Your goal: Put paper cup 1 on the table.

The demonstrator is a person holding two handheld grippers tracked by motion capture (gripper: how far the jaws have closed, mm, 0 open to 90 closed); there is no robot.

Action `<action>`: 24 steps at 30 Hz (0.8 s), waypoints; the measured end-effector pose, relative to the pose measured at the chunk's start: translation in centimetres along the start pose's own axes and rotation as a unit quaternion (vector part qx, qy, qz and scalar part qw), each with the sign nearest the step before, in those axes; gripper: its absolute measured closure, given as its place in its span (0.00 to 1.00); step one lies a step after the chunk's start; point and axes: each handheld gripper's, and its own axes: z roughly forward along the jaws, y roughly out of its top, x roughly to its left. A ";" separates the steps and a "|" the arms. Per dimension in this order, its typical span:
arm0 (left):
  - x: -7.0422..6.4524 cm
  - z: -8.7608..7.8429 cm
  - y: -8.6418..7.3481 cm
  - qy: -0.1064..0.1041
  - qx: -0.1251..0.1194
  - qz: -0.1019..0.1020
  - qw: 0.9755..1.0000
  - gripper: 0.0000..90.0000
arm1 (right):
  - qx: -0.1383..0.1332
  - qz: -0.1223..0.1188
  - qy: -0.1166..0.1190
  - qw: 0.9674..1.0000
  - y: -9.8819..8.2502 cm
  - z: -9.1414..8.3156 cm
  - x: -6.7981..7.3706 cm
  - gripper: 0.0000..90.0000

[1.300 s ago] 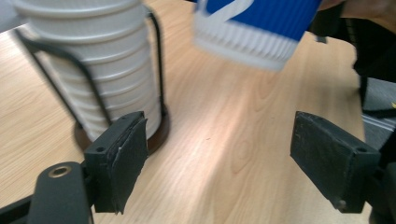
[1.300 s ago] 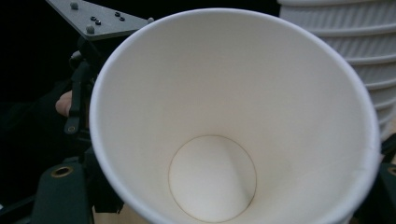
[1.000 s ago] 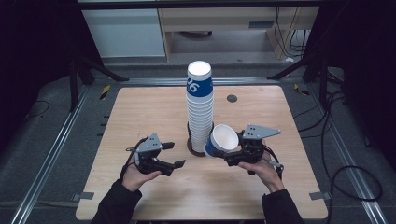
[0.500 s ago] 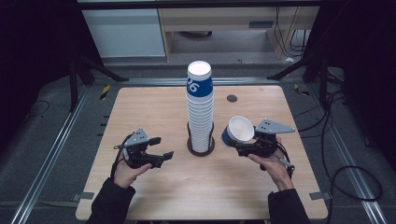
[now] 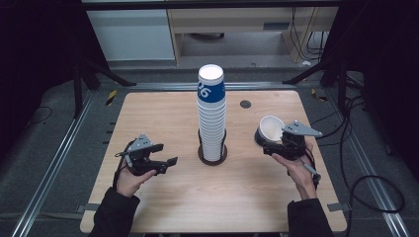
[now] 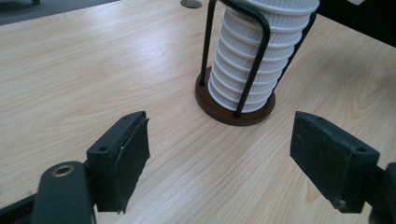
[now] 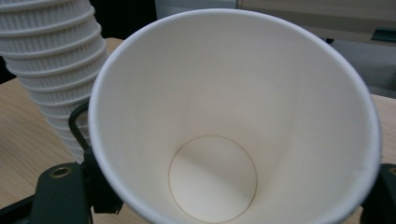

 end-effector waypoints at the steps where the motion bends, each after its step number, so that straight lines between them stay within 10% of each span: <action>1: 0.1 0.0 0.0 0.001 0.002 0.000 1.000 0.21 | 0.003 0.002 -0.004 1.000 0.0 0.0 -0.2 0.23; 24: 0.6 -0.4 -0.1 0.013 -0.005 -0.003 1.000 0.21 | 0.068 0.020 -0.067 0.995 -2.9 2.6 -4.0 0.23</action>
